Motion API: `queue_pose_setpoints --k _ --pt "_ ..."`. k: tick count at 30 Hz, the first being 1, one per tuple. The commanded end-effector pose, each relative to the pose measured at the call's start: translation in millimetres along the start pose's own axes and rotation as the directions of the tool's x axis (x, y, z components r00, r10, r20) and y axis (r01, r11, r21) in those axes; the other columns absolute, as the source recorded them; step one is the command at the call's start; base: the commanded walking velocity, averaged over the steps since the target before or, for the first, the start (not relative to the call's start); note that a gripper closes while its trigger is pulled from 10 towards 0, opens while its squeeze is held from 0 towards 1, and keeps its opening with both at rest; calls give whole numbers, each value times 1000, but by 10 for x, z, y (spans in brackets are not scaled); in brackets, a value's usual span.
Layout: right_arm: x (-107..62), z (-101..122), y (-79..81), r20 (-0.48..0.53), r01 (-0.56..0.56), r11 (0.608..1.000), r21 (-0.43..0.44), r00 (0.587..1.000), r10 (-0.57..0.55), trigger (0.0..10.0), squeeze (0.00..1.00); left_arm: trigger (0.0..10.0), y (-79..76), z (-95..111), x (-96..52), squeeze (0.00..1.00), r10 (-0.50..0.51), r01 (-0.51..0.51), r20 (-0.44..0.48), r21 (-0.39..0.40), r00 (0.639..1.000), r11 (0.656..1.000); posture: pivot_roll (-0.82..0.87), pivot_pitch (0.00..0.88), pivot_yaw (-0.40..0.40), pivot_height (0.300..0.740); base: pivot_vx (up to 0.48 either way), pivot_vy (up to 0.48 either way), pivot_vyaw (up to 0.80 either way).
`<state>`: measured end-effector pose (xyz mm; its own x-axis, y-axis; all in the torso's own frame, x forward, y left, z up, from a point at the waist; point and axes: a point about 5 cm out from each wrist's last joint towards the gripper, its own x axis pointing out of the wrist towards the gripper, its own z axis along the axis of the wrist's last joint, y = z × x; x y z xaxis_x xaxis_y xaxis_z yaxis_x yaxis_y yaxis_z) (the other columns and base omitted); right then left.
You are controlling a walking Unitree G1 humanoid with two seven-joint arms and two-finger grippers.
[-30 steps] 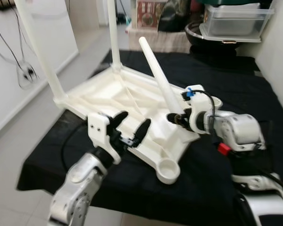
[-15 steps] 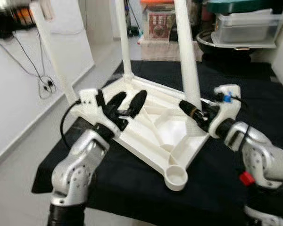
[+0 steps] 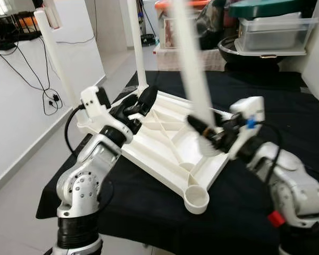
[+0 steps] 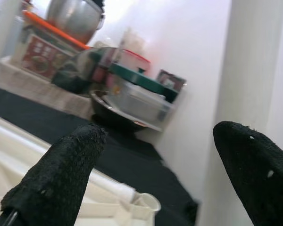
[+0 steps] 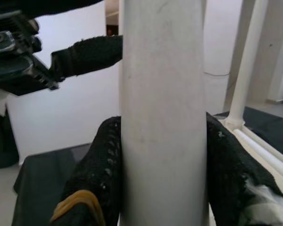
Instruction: Building children table
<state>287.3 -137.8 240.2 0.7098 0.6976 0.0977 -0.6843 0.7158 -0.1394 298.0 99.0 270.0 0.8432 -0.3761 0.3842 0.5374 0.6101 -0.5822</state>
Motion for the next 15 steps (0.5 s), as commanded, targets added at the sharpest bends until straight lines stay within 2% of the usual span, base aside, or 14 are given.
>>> queue_pose_setpoints --k 1,4,5,7,10,13,15 --pt "25 18 60 4 -32 999 -39 999 32 10000 0 10000 -26 -12 -10 0 2 -3 -13 -10 1000 1000 -92 33 73 740 0 0 0" --pt "59 19 83 0 -40 998 -44 999 40 10000 0 10000 -93 -25 0 0 -27 27 -23 -11 999 1000 -92 32 71 740 0 0 0" --pt "115 34 116 -2 -57 997 -56 998 57 10000 0 10000 -230 -33 12 0 -100 100 -40 -2 994 995 -100 37 74 740 0 0 0" --pt "150 34 123 -3 -64 996 -58 998 64 10000 0 10000 -274 -48 18 0 -132 133 -57 7 990 991 -92 40 71 740 0 0 0" --pt "165 33 125 -2 -69 996 -61 998 69 10000 0 10000 -296 -56 23 0 -147 148 -70 11 987 989 -91 46 72 740 0 0 0" --pt "317 80 23 34 16 1000 -6 999 -16 10000 0 10000 -318 -45 28 0 -160 163 -80 27 984 986 -100 58 52 740 0 0 0" --pt "341 90 -9 37 41 999 4 998 -41 10000 0 10000 -325 -43 24 0 -163 166 -80 28 983 986 -98 60 48 740 0 0 0"
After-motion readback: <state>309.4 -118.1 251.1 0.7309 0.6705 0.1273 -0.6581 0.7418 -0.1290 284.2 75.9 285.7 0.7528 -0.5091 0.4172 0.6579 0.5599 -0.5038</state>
